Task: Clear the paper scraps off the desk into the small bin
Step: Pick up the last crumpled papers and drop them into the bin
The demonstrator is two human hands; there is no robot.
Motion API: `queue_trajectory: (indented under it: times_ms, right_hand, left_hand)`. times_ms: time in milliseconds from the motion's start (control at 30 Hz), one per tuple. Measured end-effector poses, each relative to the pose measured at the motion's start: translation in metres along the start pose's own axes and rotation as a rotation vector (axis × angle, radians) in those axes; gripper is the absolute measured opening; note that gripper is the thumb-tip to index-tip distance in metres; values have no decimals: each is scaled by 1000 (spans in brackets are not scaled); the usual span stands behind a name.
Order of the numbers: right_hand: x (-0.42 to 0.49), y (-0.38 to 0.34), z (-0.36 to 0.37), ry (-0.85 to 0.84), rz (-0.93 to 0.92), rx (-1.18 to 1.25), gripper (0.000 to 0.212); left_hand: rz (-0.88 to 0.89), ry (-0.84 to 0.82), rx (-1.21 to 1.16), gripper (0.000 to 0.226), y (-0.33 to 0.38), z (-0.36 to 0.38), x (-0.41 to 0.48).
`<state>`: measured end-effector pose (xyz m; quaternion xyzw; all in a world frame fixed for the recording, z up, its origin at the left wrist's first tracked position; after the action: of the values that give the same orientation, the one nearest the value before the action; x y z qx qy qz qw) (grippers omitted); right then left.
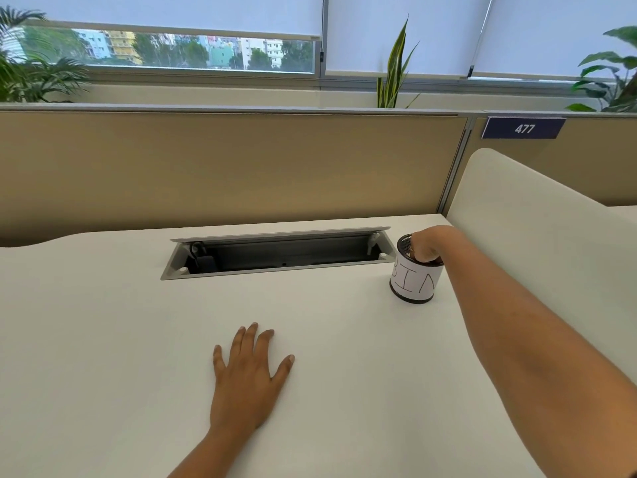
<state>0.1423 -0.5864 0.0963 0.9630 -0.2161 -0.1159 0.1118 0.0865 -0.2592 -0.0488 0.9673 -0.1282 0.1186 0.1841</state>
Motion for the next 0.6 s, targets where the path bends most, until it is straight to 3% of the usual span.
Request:
queue_trajectory:
  times_ms: [167, 233, 400, 600]
  right_hand:
    - [2, 3, 7, 65, 10, 39, 35]
    - [2, 4, 7, 92, 11, 57, 35]
    - [0, 5, 7, 143, 18, 96, 34]
    - [-2, 11, 15, 294, 87, 207, 28]
  left_hand:
    - [3, -11, -11, 57, -2, 2, 1]
    - [2, -10, -26, 55, -2, 1, 1]
    - [15, 7, 4, 88, 1, -5, 0]
    - [5, 16, -13, 92, 3, -6, -1]
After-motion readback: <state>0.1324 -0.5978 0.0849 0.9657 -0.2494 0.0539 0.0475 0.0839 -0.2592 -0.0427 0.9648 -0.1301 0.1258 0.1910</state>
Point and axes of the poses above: each hand's wrist, its own x-axis towards the middle knuckle, its own z-axis out of the palm, y = z × x, the point moved 1 cm from there along x, towards the middle knuckle, and after that the axes turned 10 degrees about y, right-handed, at the moved point
